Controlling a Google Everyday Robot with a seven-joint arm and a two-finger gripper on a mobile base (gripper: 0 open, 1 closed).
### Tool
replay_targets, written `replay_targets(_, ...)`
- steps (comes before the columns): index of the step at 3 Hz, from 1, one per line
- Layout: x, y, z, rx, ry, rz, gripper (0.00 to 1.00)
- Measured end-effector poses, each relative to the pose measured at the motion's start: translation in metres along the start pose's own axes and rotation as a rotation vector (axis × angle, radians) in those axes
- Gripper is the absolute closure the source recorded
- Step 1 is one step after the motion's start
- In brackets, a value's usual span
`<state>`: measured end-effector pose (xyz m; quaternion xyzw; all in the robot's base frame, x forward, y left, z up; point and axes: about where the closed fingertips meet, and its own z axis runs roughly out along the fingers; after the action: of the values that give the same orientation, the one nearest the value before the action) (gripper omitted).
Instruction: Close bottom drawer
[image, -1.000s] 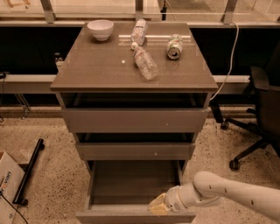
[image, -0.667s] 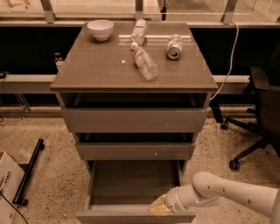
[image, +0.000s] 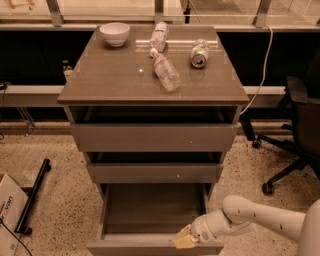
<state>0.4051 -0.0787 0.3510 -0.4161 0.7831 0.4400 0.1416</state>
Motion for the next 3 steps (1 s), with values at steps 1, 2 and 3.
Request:
replay_targets(1,0.004,-0.006,0.006,0.026,0.005,-0.014,1.0)
replay_targets(2,0.017,-0.018,0.016,0.082,0.012,-0.016,1.0)
replay_targets(3,0.027,-0.03,0.024,0.12,0.019,-0.003,1.0)
